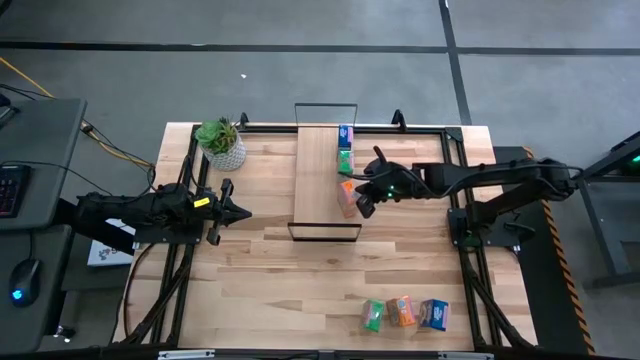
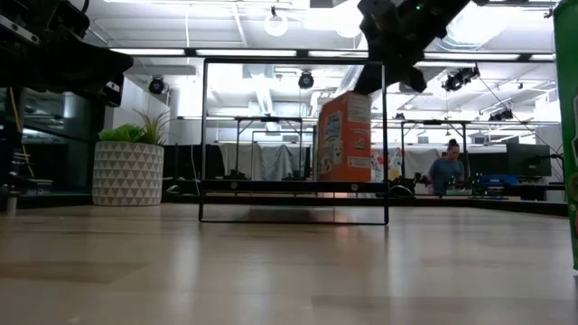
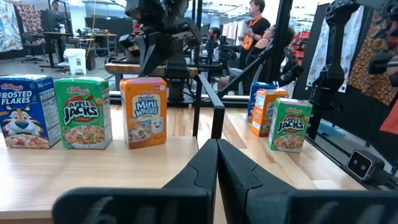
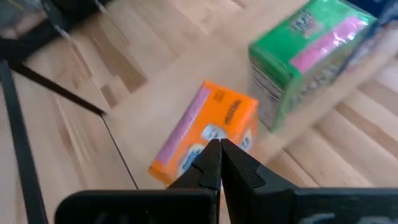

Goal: Stack cereal on shelf
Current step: Put the top orange cereal box on the shelf

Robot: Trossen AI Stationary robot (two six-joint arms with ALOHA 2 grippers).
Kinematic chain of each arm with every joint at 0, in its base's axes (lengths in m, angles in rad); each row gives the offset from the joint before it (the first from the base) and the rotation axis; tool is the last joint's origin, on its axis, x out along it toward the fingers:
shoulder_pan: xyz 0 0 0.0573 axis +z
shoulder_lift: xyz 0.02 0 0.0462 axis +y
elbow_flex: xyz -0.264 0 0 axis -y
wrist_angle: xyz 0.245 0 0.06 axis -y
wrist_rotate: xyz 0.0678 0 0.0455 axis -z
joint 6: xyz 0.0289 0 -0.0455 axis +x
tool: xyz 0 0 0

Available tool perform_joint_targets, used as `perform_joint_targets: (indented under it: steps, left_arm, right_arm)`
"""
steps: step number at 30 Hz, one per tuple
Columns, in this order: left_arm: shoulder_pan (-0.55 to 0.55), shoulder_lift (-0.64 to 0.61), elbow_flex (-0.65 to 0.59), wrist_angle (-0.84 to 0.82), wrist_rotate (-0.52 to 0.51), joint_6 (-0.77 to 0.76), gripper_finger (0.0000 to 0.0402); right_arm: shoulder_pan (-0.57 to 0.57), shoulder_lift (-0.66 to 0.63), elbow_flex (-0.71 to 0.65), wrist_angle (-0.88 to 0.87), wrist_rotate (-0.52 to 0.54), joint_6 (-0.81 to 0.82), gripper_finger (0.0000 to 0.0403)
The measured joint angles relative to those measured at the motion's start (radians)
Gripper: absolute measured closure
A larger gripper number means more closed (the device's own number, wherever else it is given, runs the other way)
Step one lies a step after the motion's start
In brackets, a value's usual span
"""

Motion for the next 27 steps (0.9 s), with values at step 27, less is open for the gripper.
perform_joint_targets:
  steps: [27]
  left_arm:
    - [0.000, 0.000, 0.000, 0.000, 0.000, 0.000, 0.0398]
  right_arm:
    - [0.013, 0.000, -0.305, 0.260, -0.106, 0.017, 0.0403]
